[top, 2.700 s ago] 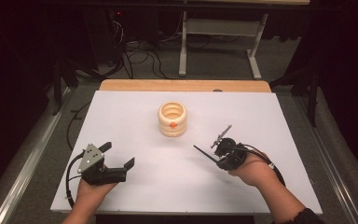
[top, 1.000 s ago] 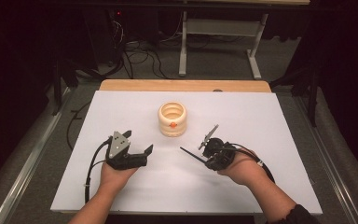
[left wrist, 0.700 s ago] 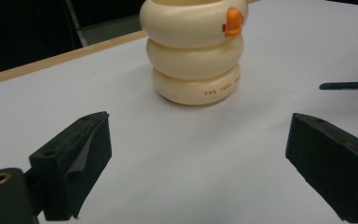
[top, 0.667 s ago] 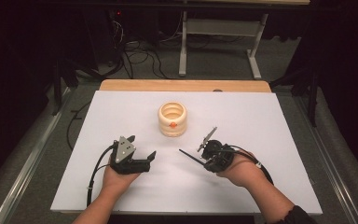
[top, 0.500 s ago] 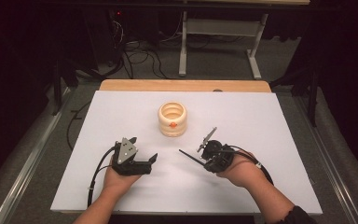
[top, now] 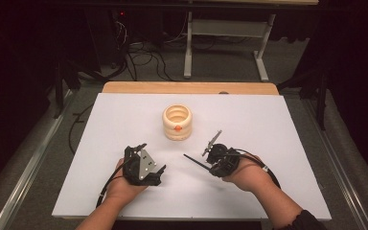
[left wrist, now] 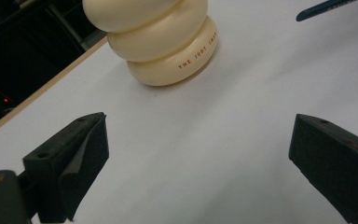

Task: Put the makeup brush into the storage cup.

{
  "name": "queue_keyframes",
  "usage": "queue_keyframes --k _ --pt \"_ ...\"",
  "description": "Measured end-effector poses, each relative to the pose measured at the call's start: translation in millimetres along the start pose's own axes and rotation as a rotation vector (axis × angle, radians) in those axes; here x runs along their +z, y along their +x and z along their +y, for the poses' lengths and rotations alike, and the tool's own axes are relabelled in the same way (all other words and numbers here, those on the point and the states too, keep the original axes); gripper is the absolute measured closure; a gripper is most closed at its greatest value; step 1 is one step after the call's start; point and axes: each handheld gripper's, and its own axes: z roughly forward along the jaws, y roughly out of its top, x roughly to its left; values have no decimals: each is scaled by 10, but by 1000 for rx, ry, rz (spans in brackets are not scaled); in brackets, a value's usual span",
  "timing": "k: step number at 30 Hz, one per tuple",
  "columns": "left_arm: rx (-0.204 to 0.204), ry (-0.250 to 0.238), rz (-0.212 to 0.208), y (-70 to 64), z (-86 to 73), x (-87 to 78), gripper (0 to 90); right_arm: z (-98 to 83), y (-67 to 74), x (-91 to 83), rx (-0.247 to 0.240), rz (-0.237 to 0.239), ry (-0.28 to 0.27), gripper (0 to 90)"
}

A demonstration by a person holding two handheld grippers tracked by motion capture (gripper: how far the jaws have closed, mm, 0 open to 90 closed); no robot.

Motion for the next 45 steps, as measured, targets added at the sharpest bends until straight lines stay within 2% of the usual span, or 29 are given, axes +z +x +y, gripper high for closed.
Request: queue_keyframes --k 1,7,9,13,17,21,28,39,45 --pt "18 2 10 -9 3 -3 53 2 2 0 -2 -2 4 855" --pt "57 -7 32 -33 52 -33 44 16 10 -9 -8 -1 9 855" --pt "95 -2 45 -53 64 -38 44 21 14 -14 -9 -3 13 855" --pt "137 9 60 -77 81 -43 44 27 17 -25 -5 -3 11 855" --pt "194 3 96 -96 101 -64 44 34 15 -40 -11 -3 13 855" --pt "226 10 103 -111 111 -67 44 47 24 -50 -17 -5 21 855" --pt "306 28 134 -165 109 -42 46 89 47 -48 -34 -2 30 855" --pt "363 21 152 -205 105 -38 55 193 108 -52 -65 13 55 855" --pt "431 21 164 -253 111 -45 90 240 136 -43 -88 16 57 855"
